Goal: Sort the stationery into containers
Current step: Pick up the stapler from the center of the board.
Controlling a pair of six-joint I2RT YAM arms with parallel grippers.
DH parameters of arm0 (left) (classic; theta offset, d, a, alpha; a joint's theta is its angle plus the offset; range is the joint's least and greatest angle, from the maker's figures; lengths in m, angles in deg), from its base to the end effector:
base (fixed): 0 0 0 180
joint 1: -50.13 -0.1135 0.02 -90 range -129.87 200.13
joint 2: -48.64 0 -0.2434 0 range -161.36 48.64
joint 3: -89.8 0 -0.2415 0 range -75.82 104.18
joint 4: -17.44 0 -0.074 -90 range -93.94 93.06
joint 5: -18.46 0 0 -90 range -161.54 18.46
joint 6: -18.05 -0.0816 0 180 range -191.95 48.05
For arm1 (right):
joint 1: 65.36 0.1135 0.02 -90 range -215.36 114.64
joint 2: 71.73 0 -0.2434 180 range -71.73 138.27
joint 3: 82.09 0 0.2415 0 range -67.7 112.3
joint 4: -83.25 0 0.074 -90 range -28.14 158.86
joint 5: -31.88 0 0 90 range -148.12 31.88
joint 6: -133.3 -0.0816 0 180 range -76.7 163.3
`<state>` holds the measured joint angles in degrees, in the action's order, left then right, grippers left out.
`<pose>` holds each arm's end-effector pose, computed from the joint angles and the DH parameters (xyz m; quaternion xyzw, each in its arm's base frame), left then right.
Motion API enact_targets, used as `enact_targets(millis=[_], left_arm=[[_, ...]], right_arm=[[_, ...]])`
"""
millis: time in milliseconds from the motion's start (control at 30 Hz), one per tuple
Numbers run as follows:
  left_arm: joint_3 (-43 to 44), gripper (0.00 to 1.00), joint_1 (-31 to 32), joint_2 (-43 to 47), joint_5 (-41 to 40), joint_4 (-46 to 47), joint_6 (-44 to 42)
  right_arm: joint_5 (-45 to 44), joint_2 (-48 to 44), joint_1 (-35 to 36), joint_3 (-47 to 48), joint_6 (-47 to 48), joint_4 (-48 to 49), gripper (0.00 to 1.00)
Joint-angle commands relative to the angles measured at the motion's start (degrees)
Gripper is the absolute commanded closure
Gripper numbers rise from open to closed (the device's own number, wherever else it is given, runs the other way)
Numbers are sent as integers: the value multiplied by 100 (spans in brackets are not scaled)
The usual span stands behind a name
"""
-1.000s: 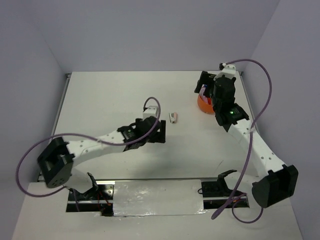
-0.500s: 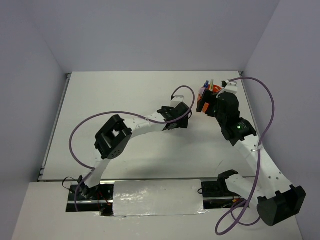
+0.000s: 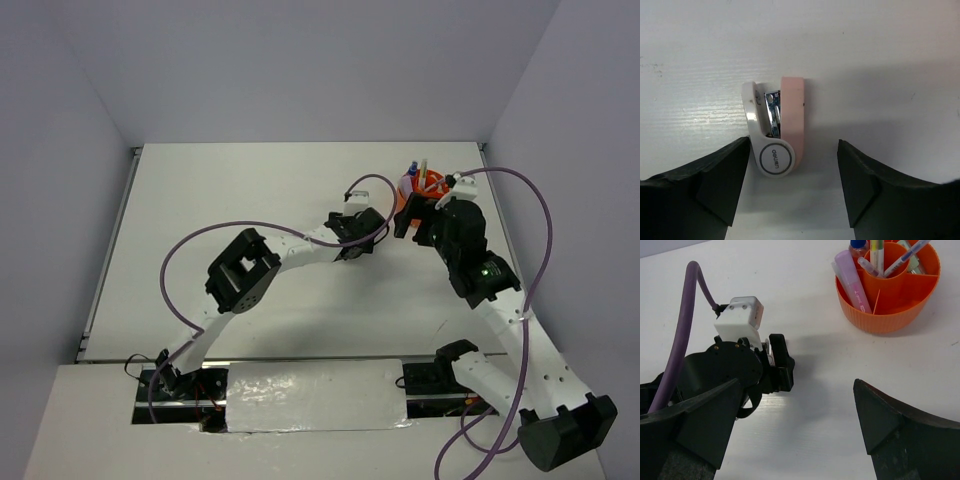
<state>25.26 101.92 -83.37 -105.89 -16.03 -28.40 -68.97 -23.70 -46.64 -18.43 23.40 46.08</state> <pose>0.3487 -0.3685 0.1172 -0.0362 0.9028 -0.0546 0.4251 0.2258 0.0603 0.3029 0.0617 0.8225 0.1114 0.5543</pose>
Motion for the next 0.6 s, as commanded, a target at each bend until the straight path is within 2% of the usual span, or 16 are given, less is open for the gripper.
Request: enact_targets(millis=[0, 133, 200, 233, 267, 300, 333, 367, 433, 467, 533, 567], left_arm=[[-281, 21, -99, -27, -116, 54, -390], [-501, 32, -187, 34, -11, 467, -628], [-728, 41, -248, 148, 129, 721, -751], [-817, 48, -266, 218, 174, 818, -786], [-957, 67, -275, 306, 200, 915, -839], [-1280, 76, -275, 568, 270, 1020, -874], [-1484, 92, -266, 745, 349, 1326, -944], [-1747, 98, -249, 938, 419, 1538, -971], [-2713, 100, -179, 1728, 560, 2407, -1102], [-3473, 100, -126, 2027, 604, 2758, -1190], [-4224, 100, 75, 3002, 552, 3810, -1462], [-4872, 100, 138, 3571, 604, 4138, -1568]], right_arm=[[110, -39, -17, -58, 57, 213, 0], [127, -4, 0, -243, -31, 441, 0], [101, 75, -18, -322, -75, 485, 0], [92, 92, -18, -348, -93, 512, 0], [127, 136, -44, -392, -119, 555, 0], [171, 136, -70, -419, -198, 582, 0], [232, 102, -192, -462, -242, 678, 0], [511, 58, -280, -585, -295, 740, 0], [829, -117, -465, -726, -523, 950, 0], [952, -179, -535, -866, -593, 1012, 0], [988, -390, -519, -1007, -927, 1178, 0], [1128, -443, -510, -1243, -1172, 1337, 0]])
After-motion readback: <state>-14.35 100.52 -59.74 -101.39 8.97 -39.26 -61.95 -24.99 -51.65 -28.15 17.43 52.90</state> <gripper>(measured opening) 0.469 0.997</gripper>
